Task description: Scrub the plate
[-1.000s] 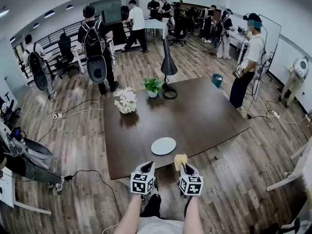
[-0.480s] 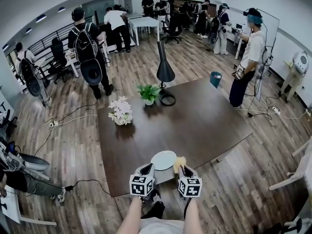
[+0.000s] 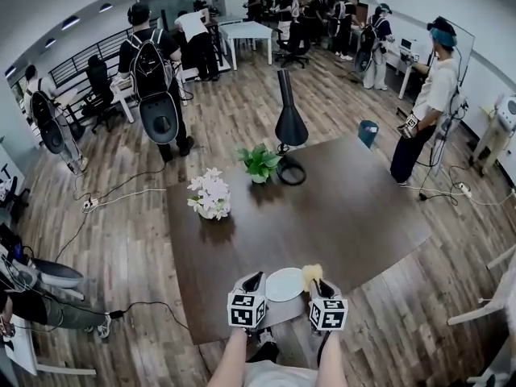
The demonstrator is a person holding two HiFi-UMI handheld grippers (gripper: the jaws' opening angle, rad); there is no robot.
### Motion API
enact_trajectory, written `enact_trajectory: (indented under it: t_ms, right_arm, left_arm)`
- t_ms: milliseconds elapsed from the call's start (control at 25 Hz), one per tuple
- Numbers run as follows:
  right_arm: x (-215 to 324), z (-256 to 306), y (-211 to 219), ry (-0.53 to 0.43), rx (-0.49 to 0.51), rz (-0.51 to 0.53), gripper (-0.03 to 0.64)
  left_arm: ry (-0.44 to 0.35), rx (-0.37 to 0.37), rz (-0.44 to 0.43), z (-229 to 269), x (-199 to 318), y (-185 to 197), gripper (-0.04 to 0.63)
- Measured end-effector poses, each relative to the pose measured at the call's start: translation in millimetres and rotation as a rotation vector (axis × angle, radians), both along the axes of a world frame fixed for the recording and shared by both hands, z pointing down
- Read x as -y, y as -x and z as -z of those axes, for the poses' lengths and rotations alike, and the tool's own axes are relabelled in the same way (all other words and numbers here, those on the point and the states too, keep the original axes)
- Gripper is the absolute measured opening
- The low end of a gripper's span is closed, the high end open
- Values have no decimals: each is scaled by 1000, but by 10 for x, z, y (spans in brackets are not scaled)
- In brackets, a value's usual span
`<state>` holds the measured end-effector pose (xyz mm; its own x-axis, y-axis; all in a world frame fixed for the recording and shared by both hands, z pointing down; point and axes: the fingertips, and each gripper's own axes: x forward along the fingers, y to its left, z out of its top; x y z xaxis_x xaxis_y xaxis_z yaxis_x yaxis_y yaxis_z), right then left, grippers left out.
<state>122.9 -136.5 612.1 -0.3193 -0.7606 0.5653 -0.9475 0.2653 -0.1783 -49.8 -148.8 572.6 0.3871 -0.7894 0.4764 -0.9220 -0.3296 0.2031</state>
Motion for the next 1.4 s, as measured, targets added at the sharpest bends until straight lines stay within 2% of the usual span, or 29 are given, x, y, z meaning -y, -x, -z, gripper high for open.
enact_trajectory:
  t_ms: [240,400,600,800,1040,1160,1240,1400]
  right_arm:
    - [440,-176,357,8,14,27,67]
    - [499,-275,526,15,12,41,67]
    - [557,-407,533,48,-60,77,67]
    - [487,-594,502,91,-127,102,67]
    - [418,-798,935,118,-205,256,67]
    - [361,-1016,1114,161,-276,321,67]
    - [294,-1211,1155,204,-312,339,67]
    - [267,-1289,1155,203,-328,325,66]
  left_arm:
    - [39,5,-40,-257,294,124,1]
    - [60,-9,-39,-359,386,212,1]
    - [104,-26,-35,-544,477,233,1]
    - [181,-10,-129,-905,239,110,1]
    - [264,-61,-139,-1298,107,25,1]
    - [275,-105,-182,-1385,63,-93,1]
    - [289,-114,-216,-1459,22,-177,1]
    - [306,-103,-244,-1572,-27,-264,1]
